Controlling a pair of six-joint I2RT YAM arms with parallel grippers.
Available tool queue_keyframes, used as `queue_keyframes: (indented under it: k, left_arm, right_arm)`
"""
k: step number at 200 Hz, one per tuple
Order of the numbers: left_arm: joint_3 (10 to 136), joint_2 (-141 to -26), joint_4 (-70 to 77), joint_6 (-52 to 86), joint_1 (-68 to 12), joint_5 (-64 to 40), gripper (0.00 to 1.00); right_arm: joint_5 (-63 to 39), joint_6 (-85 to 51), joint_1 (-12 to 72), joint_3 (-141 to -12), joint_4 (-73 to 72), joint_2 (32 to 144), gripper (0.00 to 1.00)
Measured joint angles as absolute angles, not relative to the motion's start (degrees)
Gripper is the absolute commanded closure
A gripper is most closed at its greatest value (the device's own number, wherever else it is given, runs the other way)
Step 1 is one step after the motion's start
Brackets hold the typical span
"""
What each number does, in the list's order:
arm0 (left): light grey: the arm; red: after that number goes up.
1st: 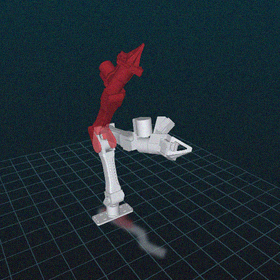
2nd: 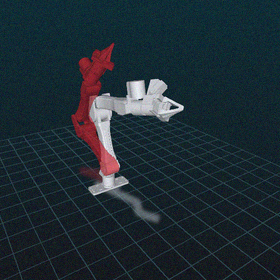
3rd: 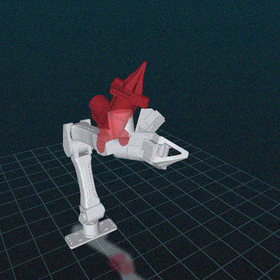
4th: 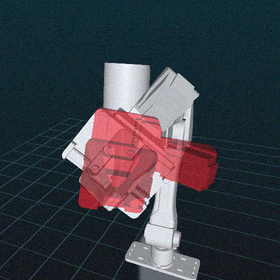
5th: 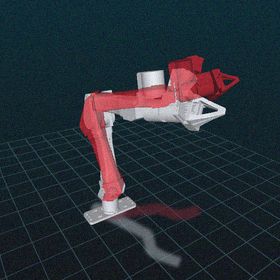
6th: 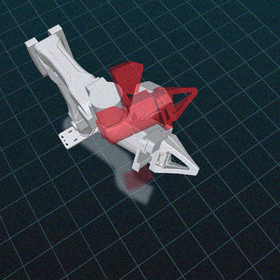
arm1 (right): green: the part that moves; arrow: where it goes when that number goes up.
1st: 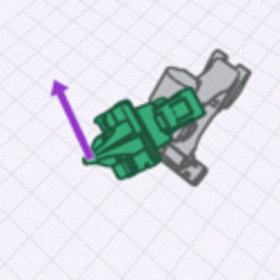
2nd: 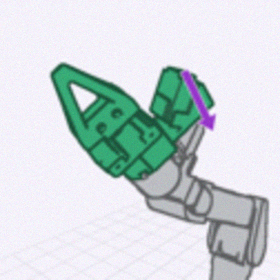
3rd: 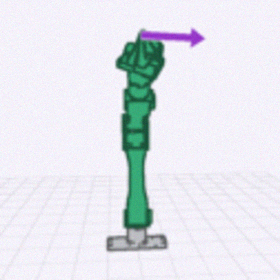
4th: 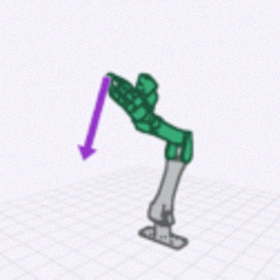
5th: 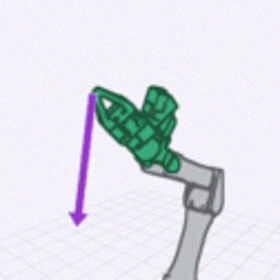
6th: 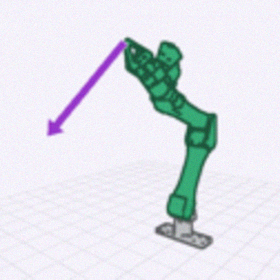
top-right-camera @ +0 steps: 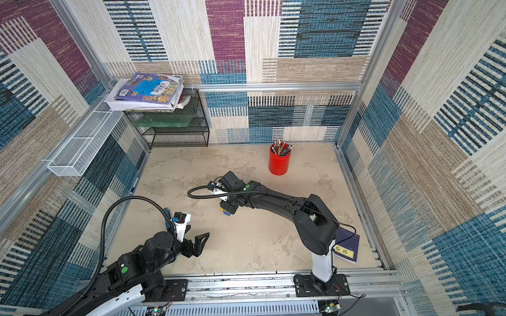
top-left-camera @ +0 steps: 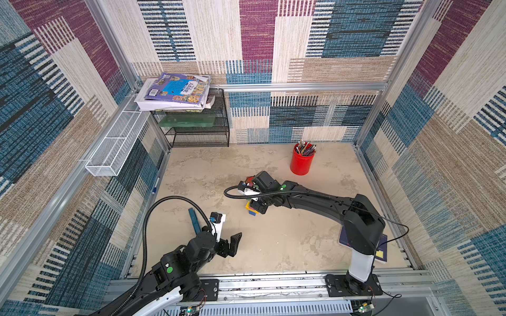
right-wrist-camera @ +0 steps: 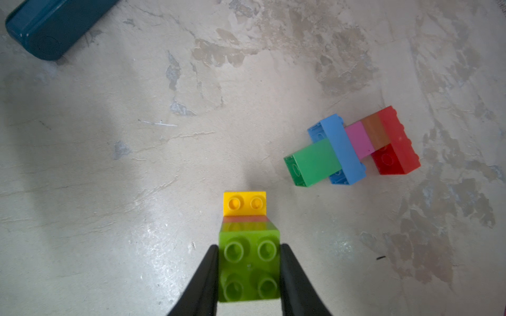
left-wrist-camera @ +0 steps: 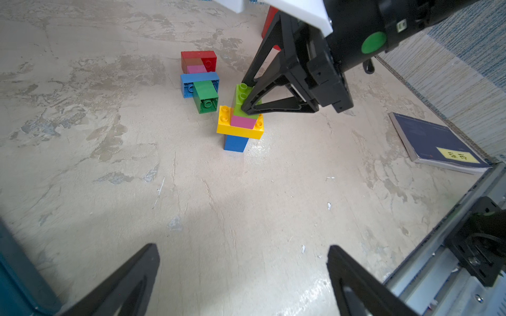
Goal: Assemble the letter f with lego
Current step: Assemble the lego brick with the lego brick.
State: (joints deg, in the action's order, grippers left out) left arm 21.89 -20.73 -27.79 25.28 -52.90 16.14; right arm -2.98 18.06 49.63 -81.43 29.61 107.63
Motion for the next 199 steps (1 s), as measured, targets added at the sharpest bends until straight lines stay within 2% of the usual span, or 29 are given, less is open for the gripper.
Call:
queue_keyframes:
  k: [45,128,199]
  left_arm:
    - [21.5,-20.7,-27.9,25.3,-52.9,16.2,0.01]
    - [21.5,-20.7,-27.9,25.3,-52.9,16.4,0.01]
    - [21.5,-20.6,-27.9,25.3,-52.9,16.4,0.01]
  right_arm:
    - [-3.1,18.5,50.4,-84.1,29.0,110.0,0.77]
    - [-3.2,18.3,50.2,-86.7,32.9,110.2,0.58]
    - [-3.4,17.5,49.3,-87.2,34.6,107.9,0.55]
